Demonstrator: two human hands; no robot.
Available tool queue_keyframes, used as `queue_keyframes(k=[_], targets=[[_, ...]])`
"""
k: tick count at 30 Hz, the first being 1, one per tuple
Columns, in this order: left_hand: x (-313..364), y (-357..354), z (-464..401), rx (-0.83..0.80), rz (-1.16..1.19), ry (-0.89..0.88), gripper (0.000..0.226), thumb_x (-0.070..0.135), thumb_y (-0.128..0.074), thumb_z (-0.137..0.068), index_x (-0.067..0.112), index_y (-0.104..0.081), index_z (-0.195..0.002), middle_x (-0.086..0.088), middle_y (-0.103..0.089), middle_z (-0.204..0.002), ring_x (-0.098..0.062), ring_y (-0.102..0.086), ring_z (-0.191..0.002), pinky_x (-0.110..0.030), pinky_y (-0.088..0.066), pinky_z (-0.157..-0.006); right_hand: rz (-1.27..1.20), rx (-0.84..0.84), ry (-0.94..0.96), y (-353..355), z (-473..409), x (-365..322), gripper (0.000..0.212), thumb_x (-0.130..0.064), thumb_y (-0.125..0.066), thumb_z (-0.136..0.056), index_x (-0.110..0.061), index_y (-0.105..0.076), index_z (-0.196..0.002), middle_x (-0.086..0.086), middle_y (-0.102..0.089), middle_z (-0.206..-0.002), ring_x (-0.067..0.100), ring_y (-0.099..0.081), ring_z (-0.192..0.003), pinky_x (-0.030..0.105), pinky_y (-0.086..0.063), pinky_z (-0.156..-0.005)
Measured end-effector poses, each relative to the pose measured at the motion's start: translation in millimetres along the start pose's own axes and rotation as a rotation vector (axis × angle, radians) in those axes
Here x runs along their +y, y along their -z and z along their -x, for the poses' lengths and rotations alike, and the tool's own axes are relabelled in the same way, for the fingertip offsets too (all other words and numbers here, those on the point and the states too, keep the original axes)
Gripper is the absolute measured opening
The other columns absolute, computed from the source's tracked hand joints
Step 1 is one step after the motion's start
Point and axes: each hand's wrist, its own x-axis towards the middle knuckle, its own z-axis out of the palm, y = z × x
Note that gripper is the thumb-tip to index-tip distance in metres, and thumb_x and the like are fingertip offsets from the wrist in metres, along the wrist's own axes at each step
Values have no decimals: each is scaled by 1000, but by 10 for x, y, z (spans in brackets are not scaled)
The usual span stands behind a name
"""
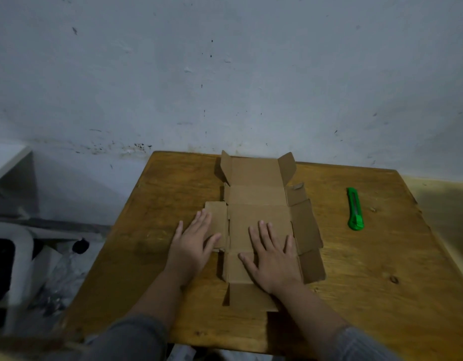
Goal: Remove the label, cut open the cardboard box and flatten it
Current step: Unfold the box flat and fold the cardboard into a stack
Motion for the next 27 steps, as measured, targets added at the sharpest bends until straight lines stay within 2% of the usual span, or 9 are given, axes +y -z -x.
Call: queue_keyframes(k=[3, 6, 9, 11, 16, 22, 25, 27], targets=[[174, 54, -187, -92, -58, 32, 69, 56, -31, -96, 20, -13, -152, 6, -11, -159, -5, -4, -145, -38, -1, -119, 30, 27, -1, -56, -2, 12, 78, -70, 5, -80, -32, 15, -147, -3, 22, -157, 17, 24, -143, 58, 9, -113], [305, 22, -316, -122, -109, 81, 73, 54, -36, -96, 17, -9, -152, 3, -9, -160, -9, -4, -147, -38, -5, -120, 30, 40, -3, -82, -3, 4, 78, -70, 7, -80, -31, 14, -148, -3, 21, -157, 16, 23, -143, 58, 10, -113], [353, 0, -354, -109, -102, 117, 66, 39, -43, -98, 16, -12, -152, 1, -12, -160, -11, -7, -147, -38, -9, -120, 37, 45, -13, -97, -15, 4, 79, -70, 9, -78, -31, 14, -147, -3, 21, -157, 16, 23, -143, 57, 10, -113], [347, 13, -338, -98, -74, 122, 60, 33, -41, -99, 18, -15, -151, 3, -14, -160, -9, -9, -146, -37, -10, -120, 46, 49, -17, -102, -19, 12, 78, -70, 9, -79, -32, 16, -147, -4, 21, -157, 16, 23, -143, 57, 9, -113], [213, 117, -248, -74, -83, 134, 50, 34, -29, -103, 22, -20, -151, 8, -17, -158, -4, -14, -144, -32, -10, -119, 40, 58, -10, -105, -1, 31, 74, -69, 4, -83, -32, 16, -147, -5, 22, -157, 16, 23, -143, 56, 8, -114], [-159, 322, -138, -140, -81, 237, 49, 28, -25, -104, 20, -14, -151, 8, -13, -159, -5, -10, -145, -31, -4, -117, 39, 47, -6, -82, 23, 39, 71, -67, 0, -86, -33, 18, -146, -6, 26, -154, 15, 26, -142, 55, 9, -115], [-327, 321, -91, -228, -134, 240, 51, 29, -21, -104, 18, -5, -152, 6, -5, -161, -7, -4, -147, -35, 0, -118, 51, 44, -1, -102, 9, 28, 71, -68, 3, -85, -33, 22, -145, -6, 29, -154, 15, 27, -141, 55, 9, -115], [-405, 266, -37, -231, -220, 216, 53, 32, -18, -104, 16, -1, -152, 4, 0, -161, -9, 0, -147, -40, 3, -118, 49, 41, 3, -108, 5, 20, 71, -67, 2, -86, -33, 23, -144, -5, 30, -153, 15, 28, -141, 55, 10, -114]])
